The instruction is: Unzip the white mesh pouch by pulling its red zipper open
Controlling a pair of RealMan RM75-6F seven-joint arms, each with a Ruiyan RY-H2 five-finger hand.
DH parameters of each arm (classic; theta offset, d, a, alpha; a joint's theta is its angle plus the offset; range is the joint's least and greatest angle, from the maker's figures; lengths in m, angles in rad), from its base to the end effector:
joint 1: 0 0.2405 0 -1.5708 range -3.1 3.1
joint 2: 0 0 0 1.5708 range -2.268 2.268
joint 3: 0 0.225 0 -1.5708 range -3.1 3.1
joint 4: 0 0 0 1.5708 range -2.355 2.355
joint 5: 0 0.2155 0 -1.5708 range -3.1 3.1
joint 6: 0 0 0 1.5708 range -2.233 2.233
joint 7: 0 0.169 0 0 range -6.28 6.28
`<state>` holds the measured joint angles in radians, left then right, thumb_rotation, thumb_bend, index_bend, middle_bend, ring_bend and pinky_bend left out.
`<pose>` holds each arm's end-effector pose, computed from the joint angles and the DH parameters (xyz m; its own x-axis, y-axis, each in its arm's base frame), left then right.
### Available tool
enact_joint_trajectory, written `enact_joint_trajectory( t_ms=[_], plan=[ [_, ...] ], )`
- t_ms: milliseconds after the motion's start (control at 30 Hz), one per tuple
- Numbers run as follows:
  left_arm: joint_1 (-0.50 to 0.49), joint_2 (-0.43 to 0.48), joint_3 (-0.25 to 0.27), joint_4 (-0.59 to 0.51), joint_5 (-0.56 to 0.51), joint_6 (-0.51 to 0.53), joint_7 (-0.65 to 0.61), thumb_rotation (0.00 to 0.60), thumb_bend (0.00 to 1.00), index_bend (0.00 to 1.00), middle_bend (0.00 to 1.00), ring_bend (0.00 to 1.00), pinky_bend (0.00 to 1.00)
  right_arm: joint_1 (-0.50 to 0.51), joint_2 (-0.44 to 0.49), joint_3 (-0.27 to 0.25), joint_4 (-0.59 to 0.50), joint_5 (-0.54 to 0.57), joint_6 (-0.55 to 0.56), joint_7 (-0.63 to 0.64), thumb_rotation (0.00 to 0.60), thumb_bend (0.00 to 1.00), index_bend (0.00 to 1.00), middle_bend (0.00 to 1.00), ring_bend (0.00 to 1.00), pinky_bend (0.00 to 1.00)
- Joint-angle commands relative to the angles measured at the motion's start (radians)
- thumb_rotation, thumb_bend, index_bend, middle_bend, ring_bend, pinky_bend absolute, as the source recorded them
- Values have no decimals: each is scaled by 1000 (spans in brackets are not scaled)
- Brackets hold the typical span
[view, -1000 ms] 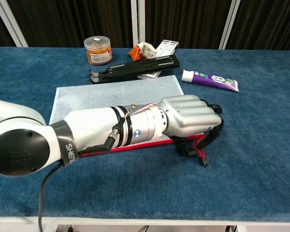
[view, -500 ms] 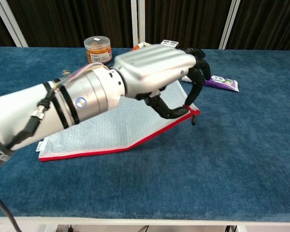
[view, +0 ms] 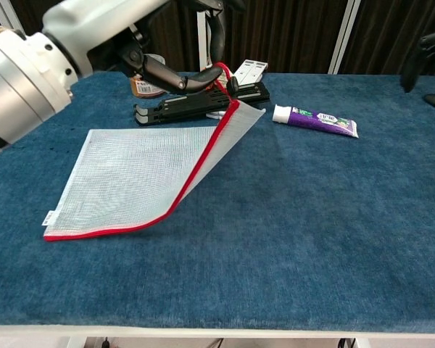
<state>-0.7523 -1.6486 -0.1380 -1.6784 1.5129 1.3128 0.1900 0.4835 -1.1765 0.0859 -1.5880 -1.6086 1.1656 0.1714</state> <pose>-0.0025 0.2723 -0.0081 0.0818 0.0962 0.9920 0.7430 -0.6693 0.0037 -0.1830 -0.2981 0.0757 0.3241 -0.1864 0.9275 -0.8713 -0.4406 0.2160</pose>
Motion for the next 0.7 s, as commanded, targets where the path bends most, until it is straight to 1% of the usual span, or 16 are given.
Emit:
enact_joint_trajectory(
  t_ms=[33, 200, 333, 533, 700],
  plan=[
    [24, 11, 9, -19, 14, 23, -15, 600, 403, 638, 150, 22, 127, 102, -72, 52, -23, 52, -115, -92, 600, 381, 433, 412, 247, 325],
    [57, 11, 13, -38, 28, 57, -11, 600, 399, 638, 126, 17, 126, 195, -156, 92, -16, 98, -211, -156, 600, 372, 398, 392, 239, 326],
    [75, 9, 5, -48, 35, 76, -13, 600, 400, 639, 117, 12, 126, 260, -211, 116, -15, 153, -292, -156, 600, 369, 379, 380, 236, 326],
    [90, 4, -9, -64, 35, 81, -13, 600, 399, 640, 107, 12, 127, 344, -253, 155, -30, 216, -374, -180, 600, 366, 377, 377, 236, 325],
    [92, -1, -21, -74, 32, 71, -9, 600, 399, 641, 106, 12, 127, 401, -255, 187, -63, 293, -435, -205, 600, 365, 367, 375, 236, 317]
  ],
)
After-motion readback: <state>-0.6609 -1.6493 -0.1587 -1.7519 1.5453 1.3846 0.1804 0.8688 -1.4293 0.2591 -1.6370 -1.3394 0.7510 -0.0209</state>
